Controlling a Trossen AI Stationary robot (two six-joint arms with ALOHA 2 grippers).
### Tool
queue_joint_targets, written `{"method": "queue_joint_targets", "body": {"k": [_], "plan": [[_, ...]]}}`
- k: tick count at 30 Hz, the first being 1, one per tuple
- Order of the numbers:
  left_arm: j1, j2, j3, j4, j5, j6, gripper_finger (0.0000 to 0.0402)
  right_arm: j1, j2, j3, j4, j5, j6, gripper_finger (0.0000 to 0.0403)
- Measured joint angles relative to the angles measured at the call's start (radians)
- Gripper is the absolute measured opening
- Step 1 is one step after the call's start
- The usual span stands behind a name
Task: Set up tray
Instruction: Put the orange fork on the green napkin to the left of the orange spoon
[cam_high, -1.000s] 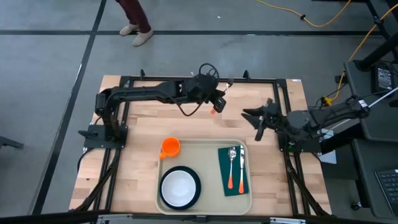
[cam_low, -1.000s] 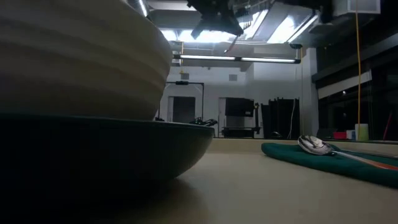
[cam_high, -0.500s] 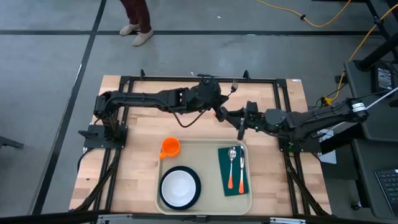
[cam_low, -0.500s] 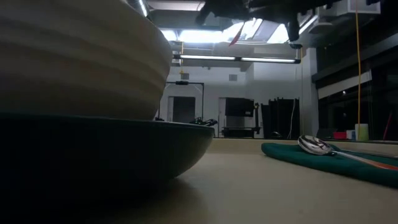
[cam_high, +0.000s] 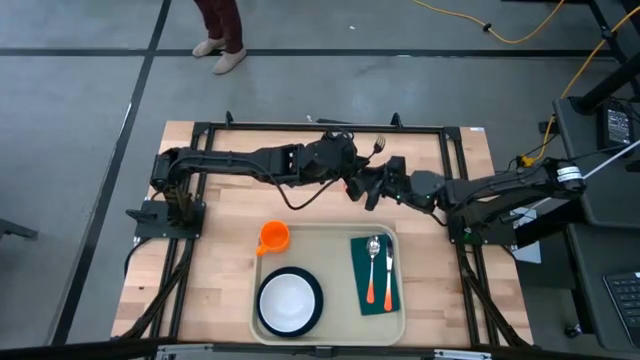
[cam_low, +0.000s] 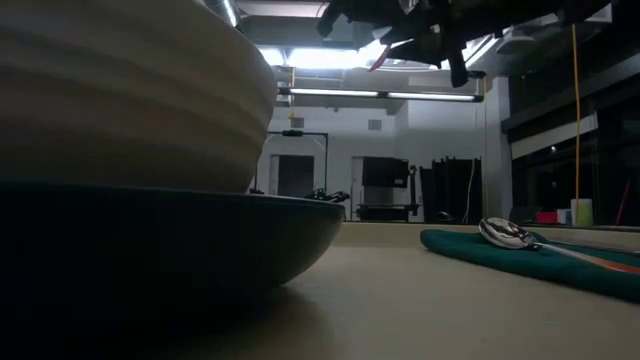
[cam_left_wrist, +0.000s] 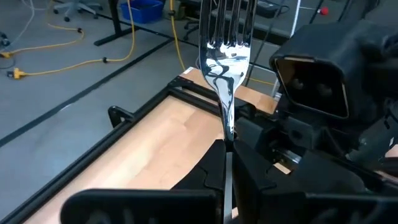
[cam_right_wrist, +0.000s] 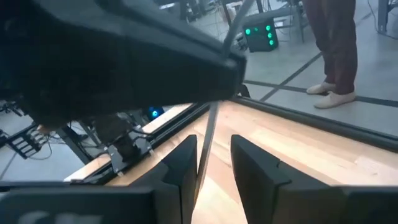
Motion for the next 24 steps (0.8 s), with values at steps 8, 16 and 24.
{"method": "queue_joint_targets", "body": {"k": [8,16,24], "plan": [[0.007,0.000,0.000,-0.001,0.004,-0.001,0.0003,-0.008,-0.001,0.000,0.021,0.001,-0.024,0.0085],[0.011,-0.001,0.000,-0.003,0.000,0.009,0.0003,-0.008,-0.001,0.000,0.030,0.006,-0.028,0.0015],[0.013,-0.003,0.000,-0.005,0.045,0.054,0.0007,-0.008,-0.002,0.000,0.030,-0.014,-0.047,0.0010]]}}
